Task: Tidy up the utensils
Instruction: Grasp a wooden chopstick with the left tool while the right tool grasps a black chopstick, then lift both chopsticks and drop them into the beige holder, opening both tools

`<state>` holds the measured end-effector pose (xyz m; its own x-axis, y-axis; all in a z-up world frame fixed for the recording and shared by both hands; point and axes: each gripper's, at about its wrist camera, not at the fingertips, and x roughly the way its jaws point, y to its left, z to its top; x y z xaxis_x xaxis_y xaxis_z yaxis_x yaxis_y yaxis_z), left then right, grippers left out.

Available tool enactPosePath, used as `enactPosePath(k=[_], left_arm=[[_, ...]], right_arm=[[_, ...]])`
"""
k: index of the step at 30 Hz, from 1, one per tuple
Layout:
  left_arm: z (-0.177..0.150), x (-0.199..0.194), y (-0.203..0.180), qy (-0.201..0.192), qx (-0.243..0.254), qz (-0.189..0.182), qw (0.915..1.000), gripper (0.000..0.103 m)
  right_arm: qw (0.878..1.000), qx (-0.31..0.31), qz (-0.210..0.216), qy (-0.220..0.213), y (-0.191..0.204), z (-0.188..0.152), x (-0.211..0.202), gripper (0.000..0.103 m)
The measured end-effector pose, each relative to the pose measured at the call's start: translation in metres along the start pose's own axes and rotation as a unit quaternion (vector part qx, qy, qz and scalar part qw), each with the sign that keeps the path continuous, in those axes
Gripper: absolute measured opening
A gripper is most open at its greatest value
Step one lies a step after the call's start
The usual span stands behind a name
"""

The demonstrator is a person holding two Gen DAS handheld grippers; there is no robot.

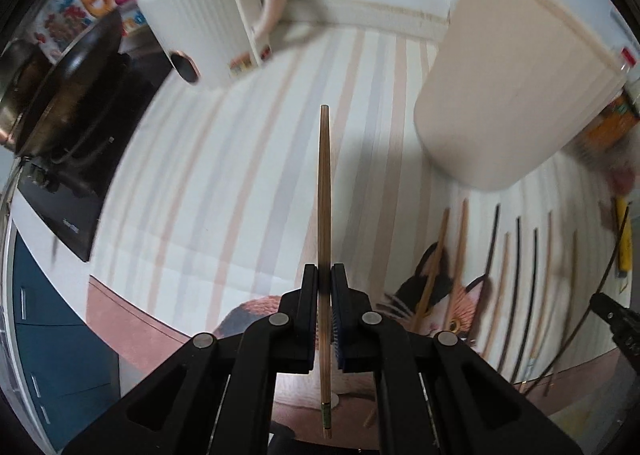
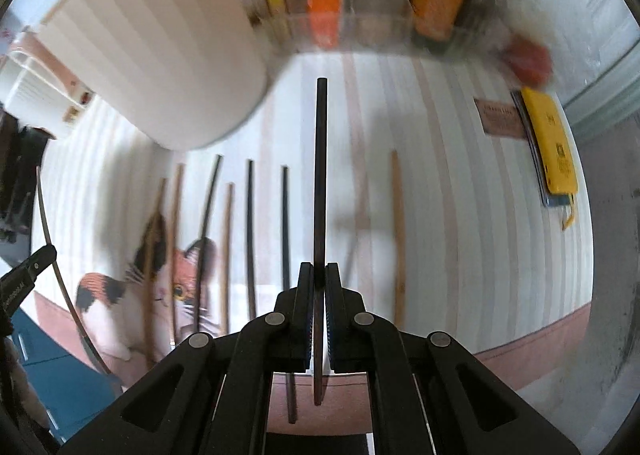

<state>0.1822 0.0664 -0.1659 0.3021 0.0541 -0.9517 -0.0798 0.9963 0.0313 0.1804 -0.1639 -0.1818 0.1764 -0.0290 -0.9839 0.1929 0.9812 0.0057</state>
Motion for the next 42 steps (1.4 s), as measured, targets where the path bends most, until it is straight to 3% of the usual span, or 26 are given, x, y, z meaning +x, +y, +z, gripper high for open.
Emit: enactPosePath(k=[7, 16, 22, 33, 42], left_arm=[[0.014, -0.035, -0.004, -0.045, -0.009, -0.012, 0.9989, 0.004], [0.031, -0.067, -0.005, -0.087, -0.023, -0.030, 0.9955, 0.004], [0.053, -0.114, -0.012, -0.150, -0.023, -0.044, 0.9875, 0.004], [0.135, -0.198, -0.045, -0.250, -0.013, -0.090, 0.9640, 0.004], [0.206, -0.203, -0.071, -0.280, -0.027, -0.113, 0.9528, 0.004]], right_arm=[[0.999, -0.011, 0.021, -0.049, -0.025, 0.031, -0.015, 0.005], [0.994, -0.015, 0.049, -0.100, -0.018, 0.041, -0.059, 0.005], [0.987, -0.027, 0.068, -0.144, -0.010, 0.057, -0.105, 0.005], [0.968, -0.054, 0.104, -0.221, 0.005, 0.118, -0.212, 0.005], [0.961, -0.053, 0.108, -0.250, 0.018, 0.185, -0.242, 0.005]])
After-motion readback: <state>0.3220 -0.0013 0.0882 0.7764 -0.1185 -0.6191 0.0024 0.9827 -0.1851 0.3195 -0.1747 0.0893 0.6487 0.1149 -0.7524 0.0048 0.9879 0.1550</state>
